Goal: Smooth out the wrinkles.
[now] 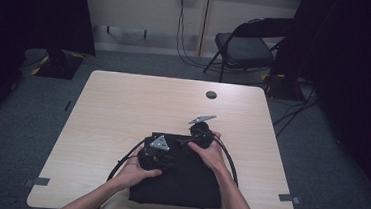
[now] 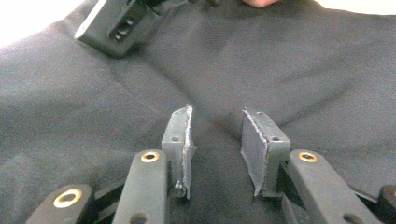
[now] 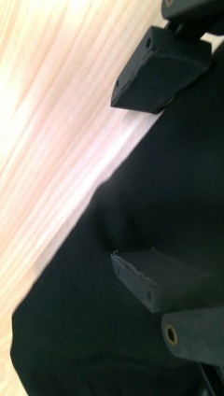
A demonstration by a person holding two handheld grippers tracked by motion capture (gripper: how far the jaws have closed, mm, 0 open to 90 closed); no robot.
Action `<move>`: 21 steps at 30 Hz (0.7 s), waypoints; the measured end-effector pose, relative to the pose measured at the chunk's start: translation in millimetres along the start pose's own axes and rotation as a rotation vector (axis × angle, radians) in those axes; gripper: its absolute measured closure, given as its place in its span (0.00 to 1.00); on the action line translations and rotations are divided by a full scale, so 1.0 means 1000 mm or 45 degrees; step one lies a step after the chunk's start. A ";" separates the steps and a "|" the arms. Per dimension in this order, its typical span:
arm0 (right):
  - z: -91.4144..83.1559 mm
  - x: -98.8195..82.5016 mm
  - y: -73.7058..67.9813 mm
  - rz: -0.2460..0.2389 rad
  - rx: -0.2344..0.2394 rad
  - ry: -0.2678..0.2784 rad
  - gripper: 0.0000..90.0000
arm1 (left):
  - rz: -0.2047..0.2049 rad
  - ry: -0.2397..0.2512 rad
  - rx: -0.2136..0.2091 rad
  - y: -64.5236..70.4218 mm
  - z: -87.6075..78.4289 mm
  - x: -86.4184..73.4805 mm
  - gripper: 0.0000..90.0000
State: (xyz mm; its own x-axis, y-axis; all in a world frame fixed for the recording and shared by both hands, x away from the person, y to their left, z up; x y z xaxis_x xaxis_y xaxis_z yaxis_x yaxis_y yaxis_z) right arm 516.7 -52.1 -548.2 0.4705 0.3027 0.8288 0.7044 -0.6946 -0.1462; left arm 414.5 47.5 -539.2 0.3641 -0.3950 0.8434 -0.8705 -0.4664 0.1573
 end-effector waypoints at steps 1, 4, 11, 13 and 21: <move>0.000 0.000 -0.001 0.001 0.003 0.008 0.23 | -0.002 0.007 0.006 0.000 0.000 0.000 0.71; -0.004 -0.004 -0.007 0.004 0.070 0.009 0.24 | 0.005 0.011 0.005 0.000 0.001 0.000 0.71; -0.014 -0.008 -0.013 0.030 0.164 -0.025 0.56 | -0.004 0.019 0.008 0.000 0.000 -0.001 0.71; -0.017 -0.010 -0.014 0.059 0.209 -0.044 0.65 | 0.002 0.017 0.006 0.000 0.000 -0.001 0.71; -0.023 -0.007 -0.020 0.086 0.305 -0.054 0.80 | 0.006 0.020 0.012 0.000 0.000 -0.001 0.71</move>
State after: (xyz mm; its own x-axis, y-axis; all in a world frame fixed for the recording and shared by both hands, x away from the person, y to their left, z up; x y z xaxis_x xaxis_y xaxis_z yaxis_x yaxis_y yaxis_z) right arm 487.2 -55.2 -538.8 0.5392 0.2916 0.7900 0.7740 -0.5413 -0.3285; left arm 414.0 47.9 -539.9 0.3544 -0.3851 0.8521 -0.8691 -0.4719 0.1482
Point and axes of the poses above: each handheld gripper's, and its own axes: z roughly forward along the jaws, x roughly out of its top, y roughly to its right, the point moved 8 cm from there along z, roughly forward along the jaws, and after that the axes turned 13 degrees about y, right-handed, at the moved point
